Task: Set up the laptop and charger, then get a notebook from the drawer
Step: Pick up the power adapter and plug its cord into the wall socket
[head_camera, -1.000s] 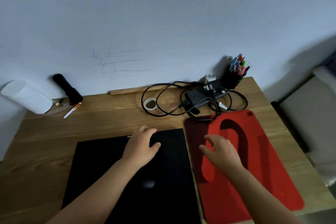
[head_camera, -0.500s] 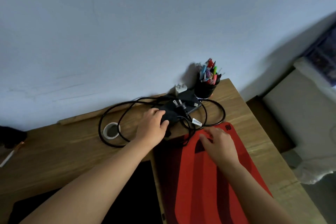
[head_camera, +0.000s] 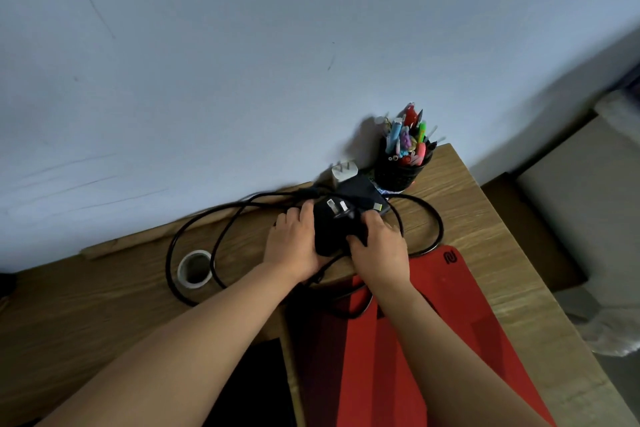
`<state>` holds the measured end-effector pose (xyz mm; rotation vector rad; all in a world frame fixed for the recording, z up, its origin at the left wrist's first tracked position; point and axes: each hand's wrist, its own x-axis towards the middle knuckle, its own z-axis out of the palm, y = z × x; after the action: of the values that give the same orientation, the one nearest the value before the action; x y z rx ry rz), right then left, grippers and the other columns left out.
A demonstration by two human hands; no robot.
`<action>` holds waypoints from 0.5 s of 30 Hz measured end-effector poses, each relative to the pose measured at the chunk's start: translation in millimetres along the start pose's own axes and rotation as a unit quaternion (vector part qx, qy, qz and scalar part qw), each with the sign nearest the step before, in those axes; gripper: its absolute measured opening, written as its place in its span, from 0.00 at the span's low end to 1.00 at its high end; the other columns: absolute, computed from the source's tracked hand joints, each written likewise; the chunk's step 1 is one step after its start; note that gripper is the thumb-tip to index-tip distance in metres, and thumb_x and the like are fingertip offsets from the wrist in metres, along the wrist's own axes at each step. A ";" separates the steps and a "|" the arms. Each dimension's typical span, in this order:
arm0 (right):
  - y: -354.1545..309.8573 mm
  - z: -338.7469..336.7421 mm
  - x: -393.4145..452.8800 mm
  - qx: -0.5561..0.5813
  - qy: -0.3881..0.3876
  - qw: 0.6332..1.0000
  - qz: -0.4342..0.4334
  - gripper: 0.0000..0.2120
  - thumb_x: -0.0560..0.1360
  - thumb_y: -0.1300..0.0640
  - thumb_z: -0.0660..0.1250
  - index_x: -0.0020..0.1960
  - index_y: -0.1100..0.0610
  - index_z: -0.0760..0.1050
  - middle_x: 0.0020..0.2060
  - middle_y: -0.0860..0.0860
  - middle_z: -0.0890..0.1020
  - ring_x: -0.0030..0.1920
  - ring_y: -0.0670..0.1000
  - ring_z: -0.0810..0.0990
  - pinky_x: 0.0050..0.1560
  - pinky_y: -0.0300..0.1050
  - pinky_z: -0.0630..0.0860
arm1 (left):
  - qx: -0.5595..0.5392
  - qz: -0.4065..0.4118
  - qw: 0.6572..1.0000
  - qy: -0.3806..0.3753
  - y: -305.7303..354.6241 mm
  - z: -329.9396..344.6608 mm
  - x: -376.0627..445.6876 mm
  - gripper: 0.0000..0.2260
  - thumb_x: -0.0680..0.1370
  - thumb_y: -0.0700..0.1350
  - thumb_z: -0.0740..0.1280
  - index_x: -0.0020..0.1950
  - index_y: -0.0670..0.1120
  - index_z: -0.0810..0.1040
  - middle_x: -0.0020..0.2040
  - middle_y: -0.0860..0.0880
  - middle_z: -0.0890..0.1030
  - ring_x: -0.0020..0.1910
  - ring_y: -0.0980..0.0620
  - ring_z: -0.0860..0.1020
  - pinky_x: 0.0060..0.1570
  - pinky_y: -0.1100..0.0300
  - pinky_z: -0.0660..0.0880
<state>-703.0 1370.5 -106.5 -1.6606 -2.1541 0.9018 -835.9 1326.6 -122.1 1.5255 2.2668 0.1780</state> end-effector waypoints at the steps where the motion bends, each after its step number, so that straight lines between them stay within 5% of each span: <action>1: 1.0 -0.2 -0.5 -0.010 0.002 1.000 -0.004 0.10 0.72 0.58 0.65 0.52 0.59 0.70 0.47 0.58 0.80 0.53 0.61 0.74 0.52 0.54 0.70 | -0.022 -0.001 1.000 -0.003 -1.1 -1.2 -0.2 0.41 0.65 0.56 0.73 0.70 0.45 0.56 0.61 0.40 0.70 0.59 0.39 0.68 0.55 0.47 0.70; 15: -13.1 -39.4 -51.7 -0.013 0.052 0.991 -0.120 0.07 0.74 0.57 0.64 0.50 0.59 0.72 0.45 0.54 0.80 0.50 0.58 0.74 0.49 0.54 0.68 | -0.016 0.028 0.998 0.046 -56.8 -62.6 -69.0 0.37 0.57 0.53 0.73 0.63 0.56 0.62 0.57 0.51 0.72 0.58 0.47 0.69 0.48 0.53 0.73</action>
<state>-675.3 1332.0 -60.1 -1.3882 -2.2416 0.7042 -887.1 1248.4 -65.7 1.5964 2.2799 0.3044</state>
